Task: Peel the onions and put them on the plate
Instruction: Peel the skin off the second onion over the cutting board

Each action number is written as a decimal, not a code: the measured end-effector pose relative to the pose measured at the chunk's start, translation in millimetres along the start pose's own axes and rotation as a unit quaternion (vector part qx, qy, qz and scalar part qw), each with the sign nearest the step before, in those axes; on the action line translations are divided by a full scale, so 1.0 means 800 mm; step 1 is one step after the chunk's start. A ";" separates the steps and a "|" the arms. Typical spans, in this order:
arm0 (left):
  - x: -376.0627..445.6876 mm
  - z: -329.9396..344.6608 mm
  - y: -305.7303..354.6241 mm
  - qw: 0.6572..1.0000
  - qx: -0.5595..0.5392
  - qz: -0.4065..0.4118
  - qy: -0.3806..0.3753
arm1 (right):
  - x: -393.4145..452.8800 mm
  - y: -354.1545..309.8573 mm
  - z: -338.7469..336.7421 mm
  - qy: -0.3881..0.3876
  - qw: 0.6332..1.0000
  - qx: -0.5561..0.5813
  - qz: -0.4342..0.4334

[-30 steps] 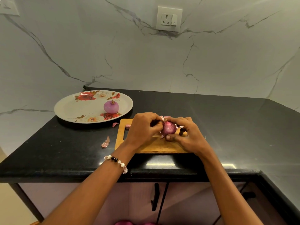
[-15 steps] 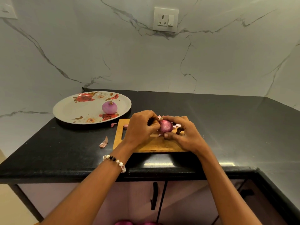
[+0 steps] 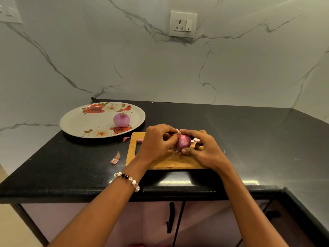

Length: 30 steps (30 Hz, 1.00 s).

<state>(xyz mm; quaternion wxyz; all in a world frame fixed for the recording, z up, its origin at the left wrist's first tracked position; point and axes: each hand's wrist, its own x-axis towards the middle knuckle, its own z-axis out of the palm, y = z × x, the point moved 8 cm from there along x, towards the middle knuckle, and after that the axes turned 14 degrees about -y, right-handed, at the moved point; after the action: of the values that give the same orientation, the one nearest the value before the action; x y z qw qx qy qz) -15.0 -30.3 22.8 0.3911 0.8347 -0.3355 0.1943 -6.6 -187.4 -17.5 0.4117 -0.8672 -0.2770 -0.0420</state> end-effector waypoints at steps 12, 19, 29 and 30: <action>0.000 0.002 -0.003 1.000 0.020 -0.014 -0.003 | 0.000 -0.004 0.001 0.011 1.000 -0.007 -0.008; 0.001 0.004 -0.009 0.999 0.033 -0.033 -0.008 | 0.000 -0.009 0.002 0.013 1.000 -0.017 -0.022; 0.002 0.003 -0.014 0.998 -0.005 -0.061 -0.008 | 0.003 0.000 0.000 0.016 1.000 0.002 -0.010; 0.002 0.003 -0.014 0.998 -0.007 -0.062 -0.006 | 0.003 0.000 0.000 0.015 1.000 0.002 -0.011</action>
<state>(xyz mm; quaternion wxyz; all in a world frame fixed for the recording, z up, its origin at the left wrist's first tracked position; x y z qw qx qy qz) -5.4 -27.6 16.5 0.4063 0.8523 -0.2863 0.1626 -4.4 -186.2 -17.2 0.4171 -0.8624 -0.2808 -0.0588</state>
